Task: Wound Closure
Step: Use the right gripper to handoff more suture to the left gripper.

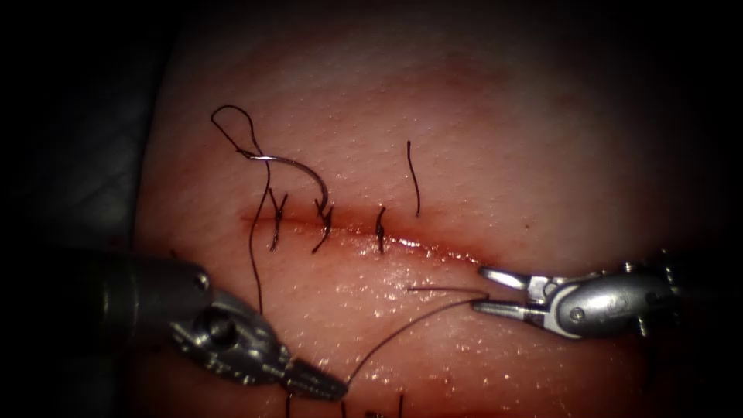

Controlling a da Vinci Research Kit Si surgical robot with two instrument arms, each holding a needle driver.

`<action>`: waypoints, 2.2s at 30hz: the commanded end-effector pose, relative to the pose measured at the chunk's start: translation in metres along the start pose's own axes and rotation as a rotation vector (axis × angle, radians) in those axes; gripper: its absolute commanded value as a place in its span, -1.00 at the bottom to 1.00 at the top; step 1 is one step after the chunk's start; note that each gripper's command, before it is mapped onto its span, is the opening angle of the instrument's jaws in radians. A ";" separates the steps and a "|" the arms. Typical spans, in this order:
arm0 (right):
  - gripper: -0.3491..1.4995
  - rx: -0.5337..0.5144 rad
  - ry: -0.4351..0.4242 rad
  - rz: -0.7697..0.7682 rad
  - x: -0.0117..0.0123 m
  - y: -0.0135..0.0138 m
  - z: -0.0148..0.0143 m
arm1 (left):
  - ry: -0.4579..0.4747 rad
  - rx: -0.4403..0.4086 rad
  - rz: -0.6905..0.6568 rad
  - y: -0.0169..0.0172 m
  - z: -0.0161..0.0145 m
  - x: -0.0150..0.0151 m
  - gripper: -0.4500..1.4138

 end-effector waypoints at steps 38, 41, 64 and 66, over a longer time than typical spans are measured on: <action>0.63 -0.133 -0.190 -0.164 0.0088 -0.0017 0.0027 | 0.083 0.273 -0.022 -0.0053 -0.0001 0.0012 -1.00; 0.62 -0.132 -0.192 -0.222 0.0095 -0.0023 0.0033 | 0.085 0.277 -0.033 -0.0058 0.0005 0.0011 -1.00; -1.00 0.015 -0.257 -0.296 0.0078 -0.0011 0.0018 | 0.057 0.235 -0.245 -0.0049 0.0010 0.0014 0.34; -1.00 0.015 -0.251 -0.285 0.0076 -0.0008 0.0012 | 0.022 0.238 -0.392 -0.0049 0.0009 0.0009 0.43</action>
